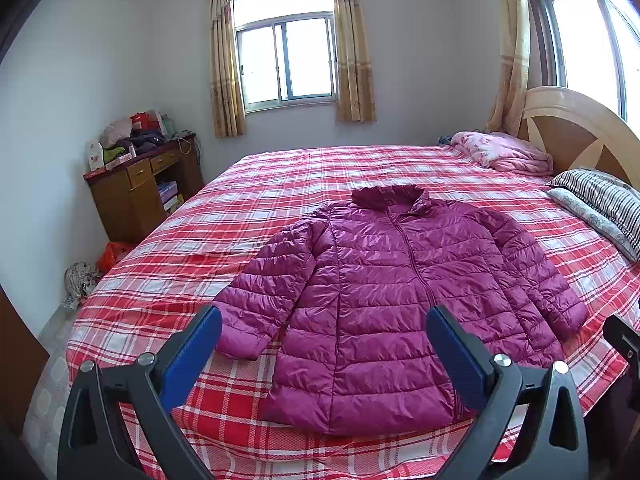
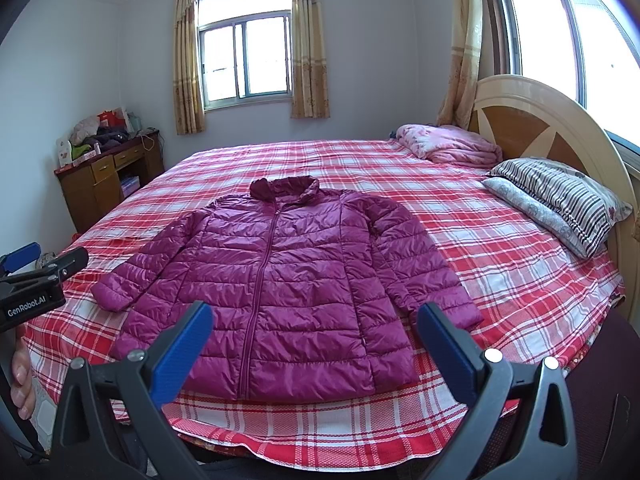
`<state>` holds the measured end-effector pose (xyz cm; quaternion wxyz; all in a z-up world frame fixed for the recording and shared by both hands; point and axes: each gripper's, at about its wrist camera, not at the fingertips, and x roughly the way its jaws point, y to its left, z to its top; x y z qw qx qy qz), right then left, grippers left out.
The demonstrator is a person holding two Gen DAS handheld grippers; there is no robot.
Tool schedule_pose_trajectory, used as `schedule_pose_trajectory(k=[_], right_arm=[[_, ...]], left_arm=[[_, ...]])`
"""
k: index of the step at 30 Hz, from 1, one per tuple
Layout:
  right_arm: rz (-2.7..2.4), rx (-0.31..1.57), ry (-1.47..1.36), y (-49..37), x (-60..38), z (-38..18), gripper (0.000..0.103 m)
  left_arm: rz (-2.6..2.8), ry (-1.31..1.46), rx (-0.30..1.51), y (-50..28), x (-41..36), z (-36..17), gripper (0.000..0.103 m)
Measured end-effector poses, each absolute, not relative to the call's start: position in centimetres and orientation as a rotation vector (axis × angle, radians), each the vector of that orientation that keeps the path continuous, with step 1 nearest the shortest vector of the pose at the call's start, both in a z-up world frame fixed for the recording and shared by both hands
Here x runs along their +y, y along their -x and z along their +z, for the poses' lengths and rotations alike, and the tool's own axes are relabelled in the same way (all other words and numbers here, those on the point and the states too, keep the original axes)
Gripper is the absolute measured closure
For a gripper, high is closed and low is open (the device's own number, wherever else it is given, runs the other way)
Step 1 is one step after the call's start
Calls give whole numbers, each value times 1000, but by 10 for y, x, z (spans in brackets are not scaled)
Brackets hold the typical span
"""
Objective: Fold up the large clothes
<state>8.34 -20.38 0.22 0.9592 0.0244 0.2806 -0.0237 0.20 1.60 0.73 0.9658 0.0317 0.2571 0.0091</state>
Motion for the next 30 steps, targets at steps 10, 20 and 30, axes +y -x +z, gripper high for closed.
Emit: schedule_pose_trajectory(k=[10,20,30], right_arm=[[-48,574,-55,-84,-205,-2,0],[-46,579,-55,-84,-205,-3,0],[-45,584,-56,-84,-206,-5,0]], left_arm=[[21,-63,518,-2,18,6,1],[27,-64,515,-3,20,7,1],[28,-65,514,-3,20,7,1]])
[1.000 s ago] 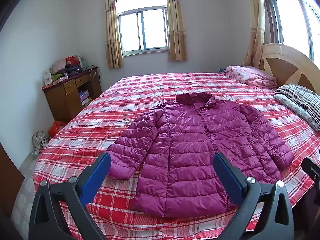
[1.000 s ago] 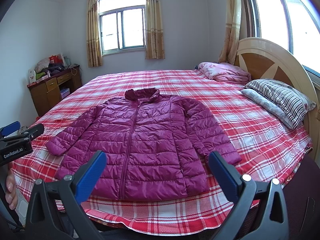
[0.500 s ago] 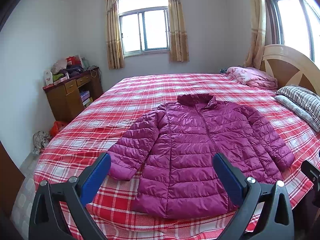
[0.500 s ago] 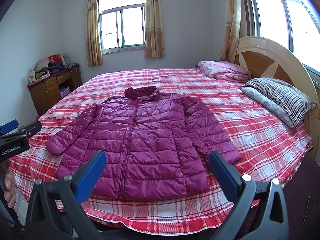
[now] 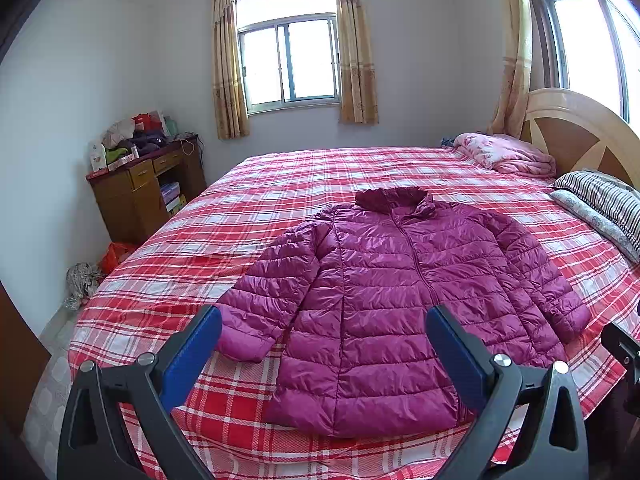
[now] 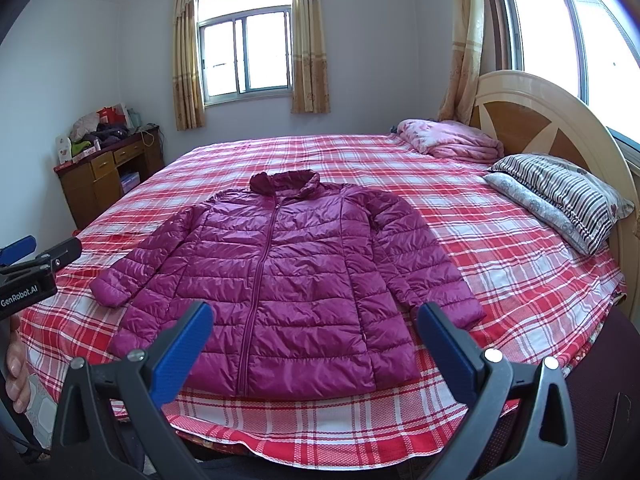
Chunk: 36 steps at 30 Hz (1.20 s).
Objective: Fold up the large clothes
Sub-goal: 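Grasp the jacket sleeve nearest the right tool with the right tool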
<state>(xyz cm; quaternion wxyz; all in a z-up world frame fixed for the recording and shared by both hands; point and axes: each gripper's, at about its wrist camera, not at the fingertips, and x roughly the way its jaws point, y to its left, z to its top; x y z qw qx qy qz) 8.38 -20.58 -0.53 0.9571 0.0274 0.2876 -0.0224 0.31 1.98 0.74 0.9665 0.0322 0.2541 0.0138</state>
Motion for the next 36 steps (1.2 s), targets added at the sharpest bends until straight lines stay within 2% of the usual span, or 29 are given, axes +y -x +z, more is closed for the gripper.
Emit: schedule_pose_trajectory(k=[13,36], right_arm=[[-87,618,-80,-104,-229,-21,0],[-330,807,-301,-182,-363,-124,0]], left_arm=[[62,-98,549,-33,20,-10,1],[82,-134,614,-152,9,-66,1]])
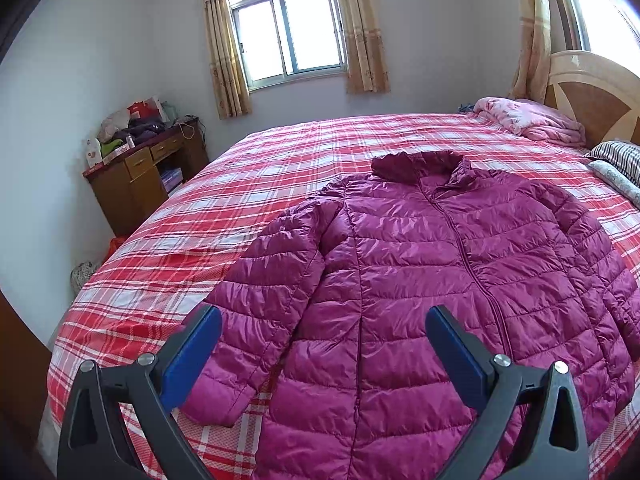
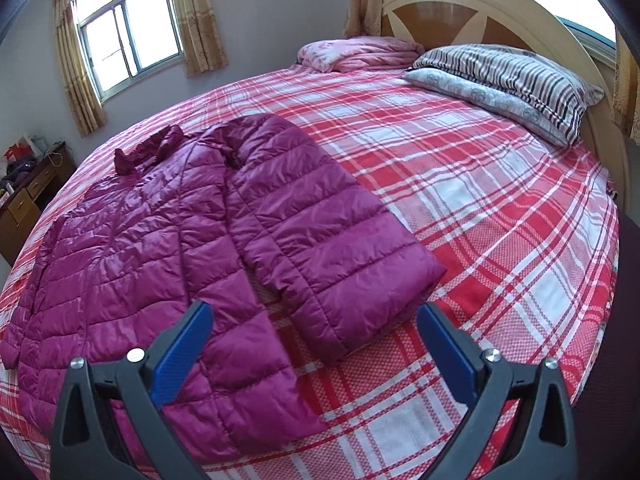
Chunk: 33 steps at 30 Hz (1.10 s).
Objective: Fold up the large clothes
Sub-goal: 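Grasp the jacket sleeve nearest the right tool with the right tool, then fold the held sleeve across the jacket front and open the right tool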
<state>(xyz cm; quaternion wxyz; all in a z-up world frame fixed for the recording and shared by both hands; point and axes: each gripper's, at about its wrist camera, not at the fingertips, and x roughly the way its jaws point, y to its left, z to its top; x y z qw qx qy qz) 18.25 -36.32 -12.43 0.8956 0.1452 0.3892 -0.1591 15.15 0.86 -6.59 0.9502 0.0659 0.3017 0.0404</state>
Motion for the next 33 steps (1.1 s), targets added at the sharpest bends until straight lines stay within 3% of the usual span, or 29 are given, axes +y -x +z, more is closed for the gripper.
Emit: schedule_pose_trajectory(k=[5,15,18,19,20,23,33], right_arm=[[-380,839,-355,-189,-390,-141,0],[-408,862,-453,-196,-423,-164,19],[-364,865,-466,-201,-419,-166,37],[-357,860,-459,-203,-416,-166,45],[-345,857,-446,-206,-413,-165,61],[-349,861,-398,-216,-413,-159,85],[-595,712,-188,-260,-467,-82,92]], left_arm=[[95,-157,654,-197,4,-88,1],[124,-152,715,-272,3,-118,1],[136,-164,731,-287,1,-129,1],[139,-167,742,-293,2,-133,1],[142,-167,752,-298,2,-137,1],[157,-167,766,-311,8,-143,1],[188,-94,762,-341,38,-132,1]])
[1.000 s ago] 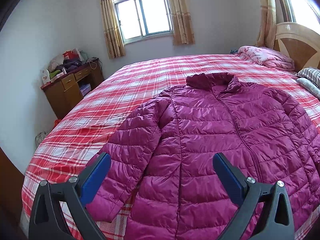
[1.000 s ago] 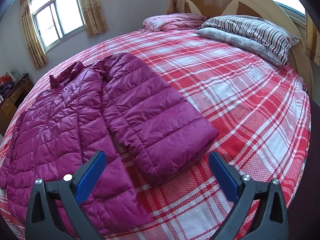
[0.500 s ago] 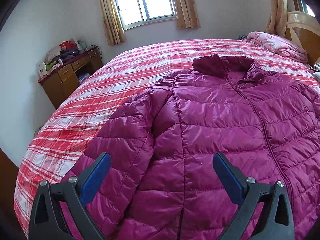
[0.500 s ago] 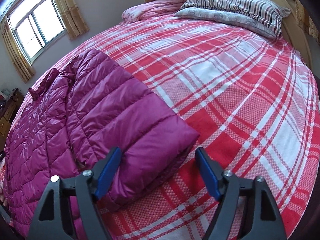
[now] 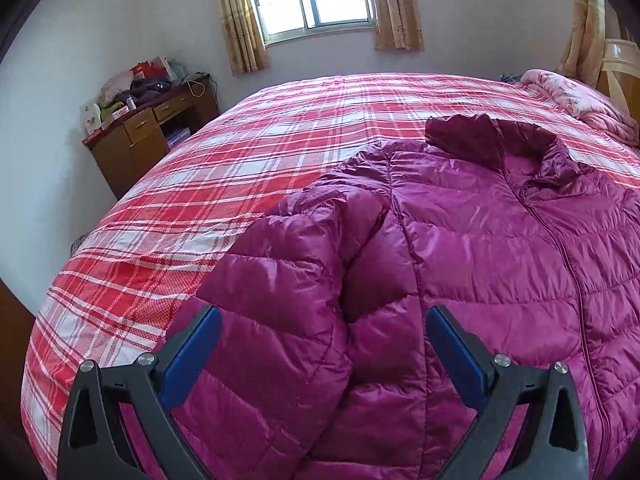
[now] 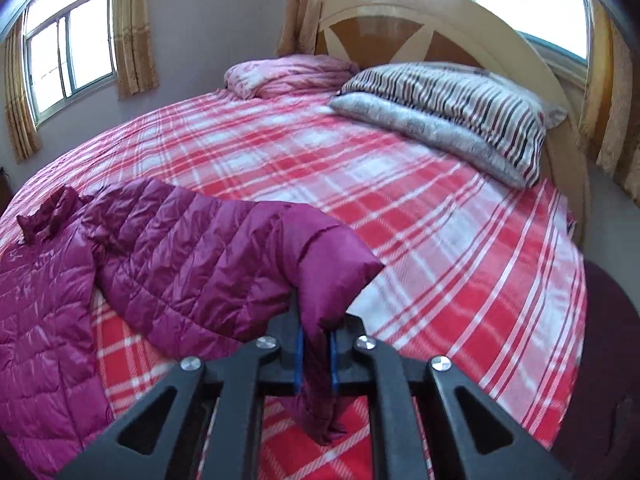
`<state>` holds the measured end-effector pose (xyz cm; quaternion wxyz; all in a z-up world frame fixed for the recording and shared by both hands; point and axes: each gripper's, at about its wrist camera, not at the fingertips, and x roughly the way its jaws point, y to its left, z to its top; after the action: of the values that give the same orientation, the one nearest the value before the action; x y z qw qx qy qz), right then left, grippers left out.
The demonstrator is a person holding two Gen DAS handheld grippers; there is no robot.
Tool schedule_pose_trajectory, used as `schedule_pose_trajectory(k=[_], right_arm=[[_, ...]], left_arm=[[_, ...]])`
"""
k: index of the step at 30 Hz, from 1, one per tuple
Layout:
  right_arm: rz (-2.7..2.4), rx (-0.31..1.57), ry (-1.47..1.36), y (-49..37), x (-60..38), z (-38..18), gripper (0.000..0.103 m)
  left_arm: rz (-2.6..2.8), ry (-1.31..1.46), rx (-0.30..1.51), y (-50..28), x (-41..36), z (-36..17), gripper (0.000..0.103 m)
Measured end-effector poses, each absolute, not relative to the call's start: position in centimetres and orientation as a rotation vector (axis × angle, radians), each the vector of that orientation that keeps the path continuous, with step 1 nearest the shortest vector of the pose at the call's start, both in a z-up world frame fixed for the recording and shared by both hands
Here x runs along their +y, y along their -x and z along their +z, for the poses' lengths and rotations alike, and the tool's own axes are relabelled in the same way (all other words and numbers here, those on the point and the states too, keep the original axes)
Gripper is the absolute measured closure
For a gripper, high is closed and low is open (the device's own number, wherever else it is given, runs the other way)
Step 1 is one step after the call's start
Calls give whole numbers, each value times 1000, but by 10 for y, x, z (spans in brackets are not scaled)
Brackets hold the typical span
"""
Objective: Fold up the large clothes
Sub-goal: 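Fold the held sleeve across the jacket front and open the right tool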
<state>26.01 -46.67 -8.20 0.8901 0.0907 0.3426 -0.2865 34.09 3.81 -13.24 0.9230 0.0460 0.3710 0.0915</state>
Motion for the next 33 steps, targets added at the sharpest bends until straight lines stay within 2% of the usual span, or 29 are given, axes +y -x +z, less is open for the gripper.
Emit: schedule_pose_trajectory(k=[7,13,20,33], right_arm=[[-575,520,41,-298,-420,-1,92],[-461,438,190,-331,-352,28,93],[-276,443,265,-364,-271,18,93],[-13,531,298,-405,-170,-43,93]], left_arm=[[210,-48,756,-351,57,-128,1],[208,-16,755,-355,67,-125,1],[213,-20,742,-358,76,-119,1],[260,-22,717,-372,101,-106,1]])
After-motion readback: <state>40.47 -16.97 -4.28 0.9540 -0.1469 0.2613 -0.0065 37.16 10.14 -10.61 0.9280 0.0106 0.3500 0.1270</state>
